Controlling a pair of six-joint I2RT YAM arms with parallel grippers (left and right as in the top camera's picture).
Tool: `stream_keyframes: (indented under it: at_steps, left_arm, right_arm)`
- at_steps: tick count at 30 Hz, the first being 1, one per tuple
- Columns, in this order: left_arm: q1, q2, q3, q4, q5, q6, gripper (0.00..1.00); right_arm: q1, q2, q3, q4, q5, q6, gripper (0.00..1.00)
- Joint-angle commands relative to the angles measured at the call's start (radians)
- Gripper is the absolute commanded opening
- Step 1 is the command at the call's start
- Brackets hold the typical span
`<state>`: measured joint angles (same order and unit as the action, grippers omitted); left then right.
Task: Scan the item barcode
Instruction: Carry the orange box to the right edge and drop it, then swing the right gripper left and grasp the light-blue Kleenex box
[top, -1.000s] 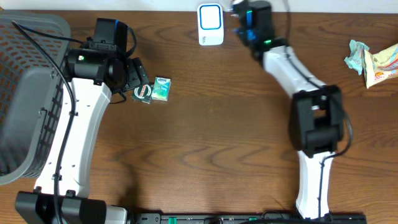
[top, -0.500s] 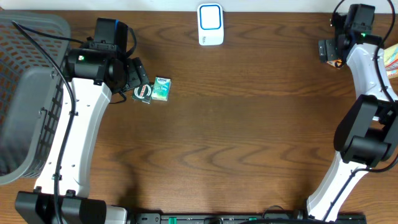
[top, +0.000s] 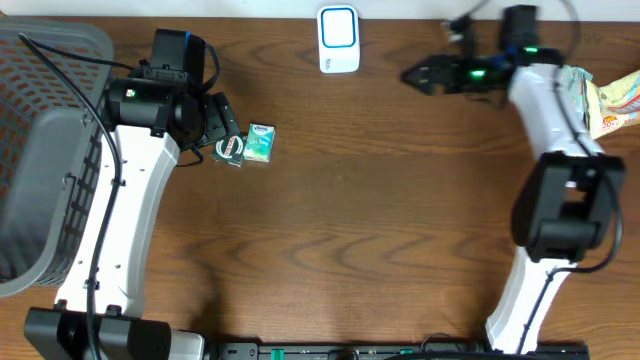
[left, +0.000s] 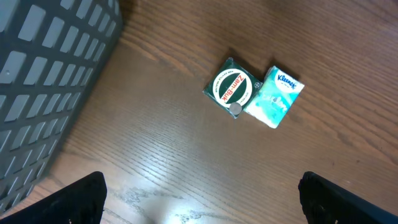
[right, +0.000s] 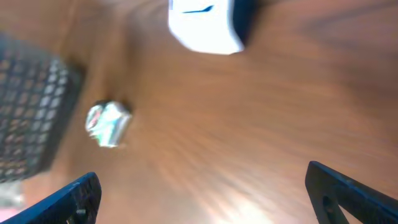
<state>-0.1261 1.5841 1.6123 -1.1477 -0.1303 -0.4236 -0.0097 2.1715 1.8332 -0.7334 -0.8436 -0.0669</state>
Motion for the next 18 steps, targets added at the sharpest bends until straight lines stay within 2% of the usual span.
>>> stream_keyframes:
  at_steps: [1,2,6,10,13,16,18]
  left_arm:
    - [0.002,0.003,0.009,-0.003,-0.009,-0.012,0.98]
    - [0.002,0.003,0.009,-0.003,-0.009,-0.012,0.98]
    - [0.002,0.003,0.009,-0.003,-0.009,-0.012,0.98]
    - [0.002,0.003,0.009,-0.003,-0.009,-0.012,0.98]
    - [0.002,0.003,0.009,-0.003,-0.009,-0.012,0.98]
    - [0.002,0.003,0.009,-0.003,-0.009,-0.012,0.98]
    - [0.002,0.003,0.009,-0.003,-0.009,-0.012,0.98]
  right_arm:
    - [0.161,-0.002,0.003,0.027,0.085,0.192,0.99]
    - [0.229,0.002,0.003,0.056,0.194,0.296,0.99]
    - [0.410,0.023,0.003,0.163,0.422,0.536,0.99]
    - [0.540,0.055,0.003,0.265,0.497,0.642,0.99]
    - [0.623,0.091,0.003,0.274,0.628,0.747,0.99]
    - [0.660,0.120,0.003,0.278,0.666,0.806,0.99]
    - [0.670,0.142,0.003,0.294,0.660,0.830,0.94]
